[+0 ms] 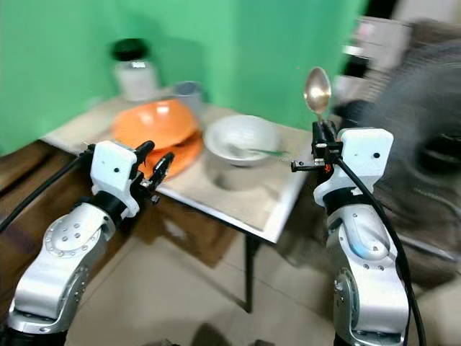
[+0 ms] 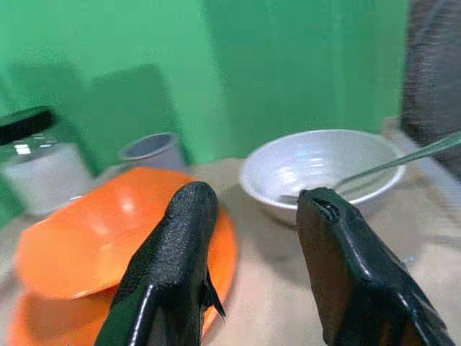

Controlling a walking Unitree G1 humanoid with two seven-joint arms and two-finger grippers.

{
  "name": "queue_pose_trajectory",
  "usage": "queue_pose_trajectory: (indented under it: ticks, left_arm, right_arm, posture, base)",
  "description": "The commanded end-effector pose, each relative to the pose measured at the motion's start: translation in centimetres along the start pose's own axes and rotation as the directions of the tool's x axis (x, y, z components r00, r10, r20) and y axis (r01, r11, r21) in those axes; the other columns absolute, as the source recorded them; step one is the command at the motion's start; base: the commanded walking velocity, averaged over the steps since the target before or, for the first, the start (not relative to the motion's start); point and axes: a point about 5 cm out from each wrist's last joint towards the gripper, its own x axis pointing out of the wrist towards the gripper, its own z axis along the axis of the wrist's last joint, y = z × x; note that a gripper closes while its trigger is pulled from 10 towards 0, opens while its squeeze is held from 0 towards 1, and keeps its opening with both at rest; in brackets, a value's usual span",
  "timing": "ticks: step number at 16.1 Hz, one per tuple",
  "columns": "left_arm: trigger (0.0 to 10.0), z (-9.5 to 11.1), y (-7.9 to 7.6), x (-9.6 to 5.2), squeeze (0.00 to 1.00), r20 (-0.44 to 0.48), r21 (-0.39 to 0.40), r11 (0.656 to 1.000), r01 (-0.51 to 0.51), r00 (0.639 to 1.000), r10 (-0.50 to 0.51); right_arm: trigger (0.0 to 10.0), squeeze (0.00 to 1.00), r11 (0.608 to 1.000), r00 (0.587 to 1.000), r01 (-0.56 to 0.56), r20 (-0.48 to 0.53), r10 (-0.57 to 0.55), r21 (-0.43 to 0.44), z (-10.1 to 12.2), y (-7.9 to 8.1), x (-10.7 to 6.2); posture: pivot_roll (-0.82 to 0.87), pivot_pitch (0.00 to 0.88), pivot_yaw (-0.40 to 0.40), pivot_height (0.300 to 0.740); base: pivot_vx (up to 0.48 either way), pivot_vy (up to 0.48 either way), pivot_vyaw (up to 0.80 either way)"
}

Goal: Setting the table

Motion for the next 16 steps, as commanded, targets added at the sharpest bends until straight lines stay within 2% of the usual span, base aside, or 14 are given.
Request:
queue_pose_trajectory:
  ticks: [1, 4, 5, 7, 9, 10, 12, 16]
  left_arm:
    - [10.0, 0.3, 0.1, 0.2, 0.0, 0.015, 0.016, 1.0, -0.013, 1.0, 0.013]
    - [10.0, 0.0, 0.2, 0.0, 0.0, 0.001, 0.008, 0.999, -0.04, 0.999, 0.04]
    - [10.0, -0.1, 0.3, -0.1, 0.0, -0.008, 0.017, 0.999, -0.047, 0.999, 0.047]
    - [10.0, -0.6, 1.4, -0.5, 0.0, -0.029, 0.015, 0.996, -0.084, 0.996, 0.085]
    - [10.0, -0.8, 1.6, -0.1, 0.0, -0.032, 0.005, 0.996, -0.092, 0.995, 0.093]
    - [10.0, -0.7, 1.7, 0.1, 0.0, -0.03, 0.009, 0.995, -0.095, 0.995, 0.095]
    - [10.0, -0.3, 1.5, 0.4, 0.0, -0.016, -0.032, 0.995, -0.095, 0.995, 0.094]
    - [10.0, -0.4, 0.8, 0.9, 0.0, -0.019, -0.024, 0.998, -0.061, 0.998, 0.061]
  right_arm:
    - [10.0, 0.0, 1.0, 1.0, -0.013, 0.011, 0.013, 0.002, 0.2, 0.5, 0.1]
    - [10.0, 0.0, 0.998, 0.999, -0.03, 0.016, 0.029, 0.056, 0.3, 1.2, 0.6]
    - [10.0, 0.0, 0.997, 0.999, -0.054, -0.002, 0.054, 0.059, 0.1, 1.4, 0.6]
    - [10.0, 0.0, 0.997, 0.997, -0.065, -0.039, 0.067, 0.045, -0.3, 1.7, 0.4]
    - [10.0, 0.0, 0.998, 0.997, -0.054, -0.054, 0.055, 0.036, -0.5, 1.6, 0.3]
    - [10.0, 0.0, 0.999, 0.997, -0.037, -0.071, 0.039, 0.03, -0.7, 1.4, 0.3]
    - [10.0, 0.0, 0.999, 0.992, -0.04, -0.116, 0.043, 0.028, -1.5, 1.4, 0.1]
    - [10.0, 0.0, 1.0, 0.993, -0.024, -0.119, 0.026, 0.018, -1.5, 1.2, 0.0]
  posture:
    - [0.02, 0.0, 0.036, 0.74]
    - [0.03, 0.0, 0.02, 0.74]
    - [0.05, 0.0, 0.002, 0.74]
    - [0.02, 0.0, 0.019, 0.74]
    - [0.01, 0.0, 0.027, 0.74]
    - [0.01, 0.0, 0.027, 0.74]
    - [0.0, 0.0, 0.039, 0.74]
    - [0.0, 0.0, 0.051, 0.74]
  base:
    - [0.0, 0.0, -0.8]
    - [0.0, 0.0, -0.8]
    - [0.0, 0.0, -0.8]
    - [0.0, 0.0, -0.8]
    - [0.0, 0.0, -0.8]
    - [0.0, 0.0, -0.79]
    - [0.0, 0.0, -0.79]
    - [0.0, 0.0, -0.79]
